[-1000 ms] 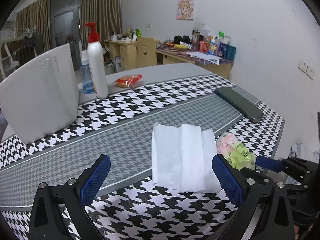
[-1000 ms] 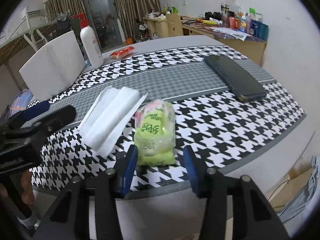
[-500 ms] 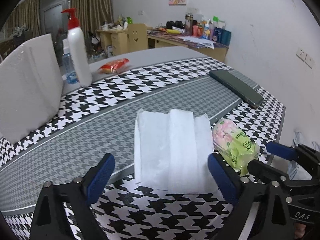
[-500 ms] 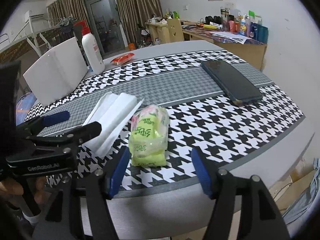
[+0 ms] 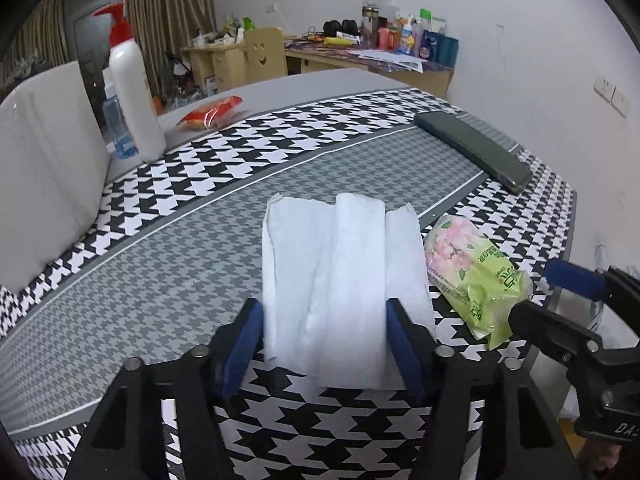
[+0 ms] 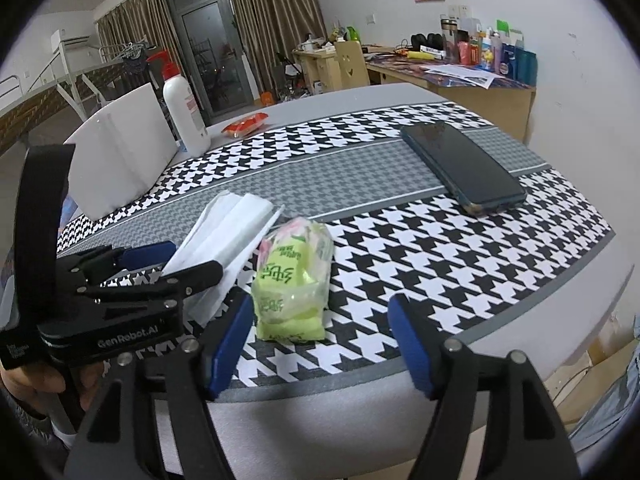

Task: Organize soft objects
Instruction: 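Close left gripper on the white tissues while right gripper closes on the green packet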

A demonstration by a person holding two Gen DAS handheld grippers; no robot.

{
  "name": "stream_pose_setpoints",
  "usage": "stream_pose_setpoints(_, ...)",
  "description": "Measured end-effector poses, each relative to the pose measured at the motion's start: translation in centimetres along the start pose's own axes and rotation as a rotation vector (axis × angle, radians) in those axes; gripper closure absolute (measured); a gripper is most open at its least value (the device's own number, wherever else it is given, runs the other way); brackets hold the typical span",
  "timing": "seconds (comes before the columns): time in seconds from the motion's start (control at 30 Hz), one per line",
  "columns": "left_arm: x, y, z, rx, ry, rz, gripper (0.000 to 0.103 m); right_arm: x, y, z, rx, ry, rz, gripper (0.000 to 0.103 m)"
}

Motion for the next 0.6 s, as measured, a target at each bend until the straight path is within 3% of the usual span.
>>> stream_pose_setpoints(0.07, -0.1, 0.1, 0.0, 0.000, 0.009, 0.005, 0.048, -0.1, 0.0, 0.1, 0.002, 0.002, 0.001, 0.029)
stream_pose_setpoints(0.13, -0.2, 0.1, -0.1, 0.000, 0.016, 0.008, 0.057, -0.1, 0.1, 0.1, 0.003, 0.002, 0.001, 0.029)
stream_pose_setpoints(0.2, -0.3, 0.2, -0.1, 0.001, 0.017, 0.007, 0.078, -0.2, 0.1, 0.2, 0.004, 0.005, 0.003, 0.029)
stream_pose_setpoints(0.27, -0.3, 0.2, -0.2, -0.005, 0.015, 0.000, 0.091, -0.4, 0.2, 0.2, 0.005, 0.007, 0.006, 0.029)
stream_pose_setpoints(0.43, -0.1, 0.2, -0.5, -0.018, -0.032, -0.013, 0.096, -0.4, 0.2, 0.3, 0.004, 0.007, -0.001, 0.029)
stream_pose_setpoints(0.6, 0.5, 0.4, -1.5, -0.044, -0.031, -0.038, 0.096, 0.2, 0.4, 0.6, 0.008, 0.012, -0.019, 0.029)
Point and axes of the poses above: each gripper's, at about its wrist camera, not at the fingertips, and z roughly the way its jaws point, x to its left, y to its top, the point moved 4 cm from there along z, roughly the way its jaws point, and after that the axes turned 8 degrees about x, right-handed, at the moved point
